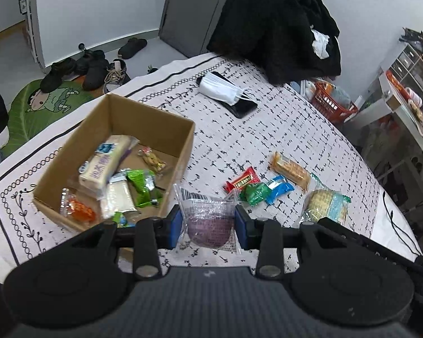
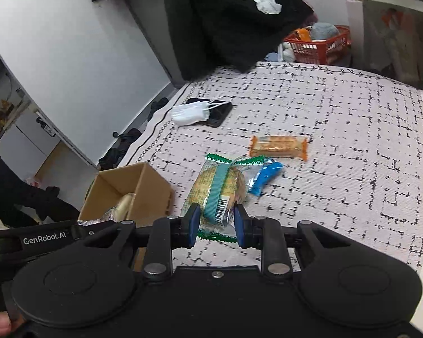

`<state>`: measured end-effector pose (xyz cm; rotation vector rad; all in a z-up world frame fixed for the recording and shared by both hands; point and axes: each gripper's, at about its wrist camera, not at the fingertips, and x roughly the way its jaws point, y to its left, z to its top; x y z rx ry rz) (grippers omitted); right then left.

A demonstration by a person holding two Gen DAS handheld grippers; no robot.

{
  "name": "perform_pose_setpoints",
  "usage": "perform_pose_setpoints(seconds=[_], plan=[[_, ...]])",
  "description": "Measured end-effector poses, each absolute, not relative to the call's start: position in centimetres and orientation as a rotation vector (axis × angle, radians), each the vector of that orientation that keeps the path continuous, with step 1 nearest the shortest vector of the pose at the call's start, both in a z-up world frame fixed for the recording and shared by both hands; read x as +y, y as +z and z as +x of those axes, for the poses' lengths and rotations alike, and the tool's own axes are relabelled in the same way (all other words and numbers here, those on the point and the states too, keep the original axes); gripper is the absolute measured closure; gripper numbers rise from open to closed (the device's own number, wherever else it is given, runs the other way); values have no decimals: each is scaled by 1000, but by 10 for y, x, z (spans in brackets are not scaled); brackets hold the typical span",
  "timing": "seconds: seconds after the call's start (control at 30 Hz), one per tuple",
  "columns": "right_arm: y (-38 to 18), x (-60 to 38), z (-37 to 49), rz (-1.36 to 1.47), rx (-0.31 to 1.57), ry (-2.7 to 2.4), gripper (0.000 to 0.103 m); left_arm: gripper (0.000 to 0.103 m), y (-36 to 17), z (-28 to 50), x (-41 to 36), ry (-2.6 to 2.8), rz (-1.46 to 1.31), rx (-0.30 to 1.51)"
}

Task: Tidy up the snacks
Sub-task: 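Carry the purple packet and cookie packet over the cardboard box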

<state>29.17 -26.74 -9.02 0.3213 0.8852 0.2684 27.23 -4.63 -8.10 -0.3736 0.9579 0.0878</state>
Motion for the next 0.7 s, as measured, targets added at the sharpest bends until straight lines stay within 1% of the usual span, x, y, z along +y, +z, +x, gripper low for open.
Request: perform_pose_setpoints(seconds=[0.7], plan=[[-65,-197,295,292,876,288,77,65,-65,276,29,96,-433,939]])
